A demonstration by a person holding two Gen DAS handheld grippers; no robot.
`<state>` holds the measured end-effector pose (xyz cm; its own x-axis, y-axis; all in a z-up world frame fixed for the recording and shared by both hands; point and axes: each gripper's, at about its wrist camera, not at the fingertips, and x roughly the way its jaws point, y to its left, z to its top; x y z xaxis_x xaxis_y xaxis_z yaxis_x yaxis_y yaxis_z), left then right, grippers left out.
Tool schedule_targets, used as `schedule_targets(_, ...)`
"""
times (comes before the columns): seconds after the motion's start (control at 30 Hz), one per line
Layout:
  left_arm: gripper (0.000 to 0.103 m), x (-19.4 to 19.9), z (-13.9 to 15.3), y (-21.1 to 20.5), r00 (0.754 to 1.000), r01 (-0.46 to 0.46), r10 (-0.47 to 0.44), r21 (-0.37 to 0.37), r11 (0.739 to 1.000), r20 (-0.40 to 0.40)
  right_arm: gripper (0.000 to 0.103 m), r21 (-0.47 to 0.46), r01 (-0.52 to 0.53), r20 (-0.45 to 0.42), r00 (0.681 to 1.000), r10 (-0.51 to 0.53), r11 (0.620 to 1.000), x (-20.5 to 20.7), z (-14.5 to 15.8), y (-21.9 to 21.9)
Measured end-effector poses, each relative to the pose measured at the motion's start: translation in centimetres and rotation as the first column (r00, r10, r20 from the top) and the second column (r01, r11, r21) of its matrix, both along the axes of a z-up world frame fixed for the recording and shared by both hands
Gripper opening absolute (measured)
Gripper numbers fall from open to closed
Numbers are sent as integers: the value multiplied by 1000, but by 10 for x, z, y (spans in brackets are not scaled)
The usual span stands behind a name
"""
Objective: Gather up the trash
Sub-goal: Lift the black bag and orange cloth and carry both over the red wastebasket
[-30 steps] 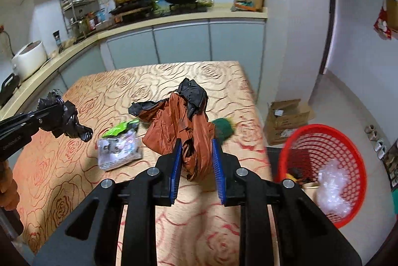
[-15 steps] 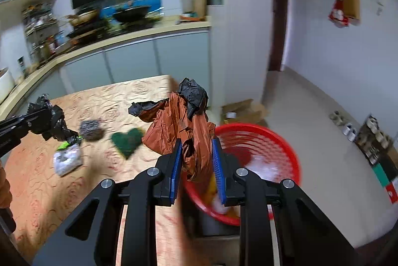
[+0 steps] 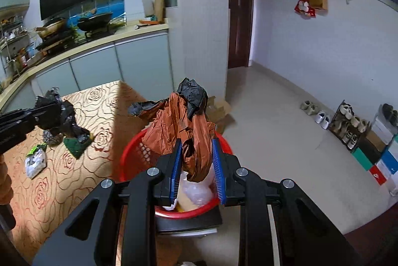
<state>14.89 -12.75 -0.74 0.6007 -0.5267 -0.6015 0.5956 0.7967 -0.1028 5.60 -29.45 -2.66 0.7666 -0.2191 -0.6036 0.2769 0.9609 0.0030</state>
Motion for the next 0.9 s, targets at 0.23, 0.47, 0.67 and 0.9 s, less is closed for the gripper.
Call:
schedule_targets(0.23,5,16,-23,-35,998,41,-40,27,999,-40,24,1,26,-42,999,-26,1000,4,-13,-18)
schedule_targets(0.47,5,25,-45,-61,995,69,-64,63,996,-75,24,-11,32,-105,994,-33,999,16,-32,-28)
schedule_targets(0.67,5,34,-64,-72,991,74,-64,82,994,-118,25,-13,17,-155,988,-18,1000,28,-48,-30)
schedule_targets(0.9,8,37,-72,-80,988,89,-77,88,992,-132,25,18,0,-174,985,3,1000,39,-60,-30)
